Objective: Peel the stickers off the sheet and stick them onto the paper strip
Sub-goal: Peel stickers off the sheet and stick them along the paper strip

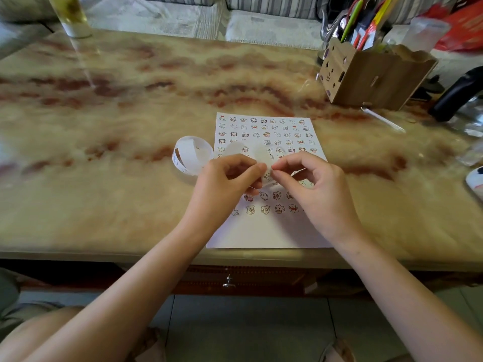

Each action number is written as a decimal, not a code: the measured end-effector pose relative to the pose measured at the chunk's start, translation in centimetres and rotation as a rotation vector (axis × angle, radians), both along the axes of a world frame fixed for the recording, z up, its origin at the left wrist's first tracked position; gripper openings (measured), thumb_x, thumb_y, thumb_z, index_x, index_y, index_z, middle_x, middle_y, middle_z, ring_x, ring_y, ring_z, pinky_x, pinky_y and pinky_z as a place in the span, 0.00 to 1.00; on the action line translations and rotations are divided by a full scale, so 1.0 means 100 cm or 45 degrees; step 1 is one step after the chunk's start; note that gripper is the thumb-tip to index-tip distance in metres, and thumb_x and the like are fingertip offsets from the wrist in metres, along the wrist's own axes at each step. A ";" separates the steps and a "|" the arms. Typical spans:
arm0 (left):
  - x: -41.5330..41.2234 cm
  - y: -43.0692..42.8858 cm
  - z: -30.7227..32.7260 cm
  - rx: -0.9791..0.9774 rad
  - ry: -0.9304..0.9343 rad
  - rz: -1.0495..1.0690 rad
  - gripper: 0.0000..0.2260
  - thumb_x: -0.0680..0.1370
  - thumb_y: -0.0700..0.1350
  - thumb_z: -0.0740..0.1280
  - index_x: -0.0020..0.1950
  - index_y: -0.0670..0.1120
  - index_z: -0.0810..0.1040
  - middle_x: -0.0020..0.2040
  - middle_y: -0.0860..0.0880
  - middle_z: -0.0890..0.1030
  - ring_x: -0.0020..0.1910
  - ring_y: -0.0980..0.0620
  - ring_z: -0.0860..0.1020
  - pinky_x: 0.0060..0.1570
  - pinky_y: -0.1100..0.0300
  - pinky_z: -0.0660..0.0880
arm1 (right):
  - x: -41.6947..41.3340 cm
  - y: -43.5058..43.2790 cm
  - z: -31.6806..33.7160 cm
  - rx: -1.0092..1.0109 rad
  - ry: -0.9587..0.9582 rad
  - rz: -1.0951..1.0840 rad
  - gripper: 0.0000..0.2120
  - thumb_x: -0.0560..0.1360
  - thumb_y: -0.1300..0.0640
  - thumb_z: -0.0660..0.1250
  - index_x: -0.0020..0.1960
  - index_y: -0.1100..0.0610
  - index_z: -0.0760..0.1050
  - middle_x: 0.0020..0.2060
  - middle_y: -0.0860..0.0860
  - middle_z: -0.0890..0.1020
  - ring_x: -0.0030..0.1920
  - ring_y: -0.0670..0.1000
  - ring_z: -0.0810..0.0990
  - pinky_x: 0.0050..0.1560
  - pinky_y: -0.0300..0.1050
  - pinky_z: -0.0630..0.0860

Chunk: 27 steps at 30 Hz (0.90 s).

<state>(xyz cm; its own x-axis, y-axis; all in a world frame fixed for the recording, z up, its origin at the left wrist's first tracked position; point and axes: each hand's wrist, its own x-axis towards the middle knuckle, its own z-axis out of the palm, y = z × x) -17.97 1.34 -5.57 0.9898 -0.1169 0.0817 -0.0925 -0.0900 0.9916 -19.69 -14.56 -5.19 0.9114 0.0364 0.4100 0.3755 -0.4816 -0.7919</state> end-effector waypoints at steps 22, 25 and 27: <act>0.000 0.002 0.000 0.053 0.045 0.039 0.06 0.77 0.42 0.69 0.41 0.44 0.82 0.31 0.50 0.82 0.33 0.55 0.80 0.42 0.61 0.80 | -0.002 -0.003 -0.004 -0.353 -0.101 0.041 0.01 0.75 0.61 0.68 0.45 0.58 0.76 0.45 0.48 0.76 0.48 0.47 0.75 0.48 0.45 0.74; 0.000 0.002 0.001 0.081 0.048 0.059 0.06 0.77 0.42 0.69 0.42 0.42 0.82 0.32 0.50 0.82 0.32 0.56 0.80 0.42 0.63 0.80 | -0.006 -0.005 0.001 -0.274 -0.081 0.081 0.02 0.75 0.62 0.68 0.45 0.57 0.76 0.45 0.47 0.75 0.47 0.46 0.75 0.48 0.40 0.73; 0.000 0.002 0.000 0.106 0.053 0.083 0.06 0.77 0.43 0.69 0.41 0.43 0.82 0.32 0.49 0.82 0.33 0.54 0.80 0.45 0.56 0.81 | -0.009 -0.008 0.007 -0.158 0.000 0.100 0.03 0.75 0.63 0.68 0.44 0.56 0.76 0.42 0.45 0.76 0.43 0.45 0.75 0.45 0.36 0.71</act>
